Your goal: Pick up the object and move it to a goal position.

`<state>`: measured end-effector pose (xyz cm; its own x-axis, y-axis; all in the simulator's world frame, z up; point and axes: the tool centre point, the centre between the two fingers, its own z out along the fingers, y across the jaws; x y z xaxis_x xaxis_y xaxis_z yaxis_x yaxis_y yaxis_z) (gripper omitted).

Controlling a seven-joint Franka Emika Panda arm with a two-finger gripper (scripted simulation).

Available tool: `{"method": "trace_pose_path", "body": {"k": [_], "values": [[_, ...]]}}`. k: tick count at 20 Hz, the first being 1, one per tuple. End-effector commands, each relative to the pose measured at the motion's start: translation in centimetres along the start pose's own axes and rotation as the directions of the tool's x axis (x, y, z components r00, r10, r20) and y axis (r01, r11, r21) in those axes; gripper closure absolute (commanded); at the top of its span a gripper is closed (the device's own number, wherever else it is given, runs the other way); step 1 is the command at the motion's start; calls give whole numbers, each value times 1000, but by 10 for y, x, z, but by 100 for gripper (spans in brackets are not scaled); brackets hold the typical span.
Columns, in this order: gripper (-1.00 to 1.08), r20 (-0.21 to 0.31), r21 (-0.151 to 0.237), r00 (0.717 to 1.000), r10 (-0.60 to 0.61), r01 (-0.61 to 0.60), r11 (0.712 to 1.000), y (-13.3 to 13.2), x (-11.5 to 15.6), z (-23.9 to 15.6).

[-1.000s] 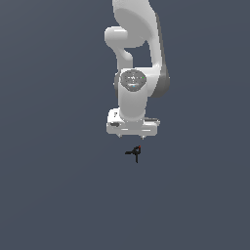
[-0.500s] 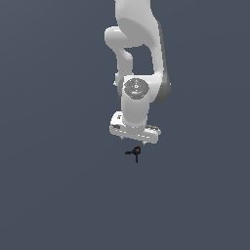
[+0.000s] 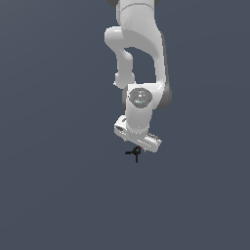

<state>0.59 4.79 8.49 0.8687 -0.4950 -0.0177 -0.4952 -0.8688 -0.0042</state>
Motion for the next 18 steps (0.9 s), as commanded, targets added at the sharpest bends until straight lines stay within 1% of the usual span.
{"method": "trace_pose_path", "body": {"k": [1, 9, 13, 18], "values": [[-92, -5, -1, 999, 54, -54, 999, -2, 0, 6], [-92, -16, -1, 987, 158, -158, 987, -7, 0, 18], [-92, -18, -1, 984, 179, -179, 984, -7, 0, 21], [-92, -17, -1, 984, 177, -177, 984, -7, 0, 22]]}}
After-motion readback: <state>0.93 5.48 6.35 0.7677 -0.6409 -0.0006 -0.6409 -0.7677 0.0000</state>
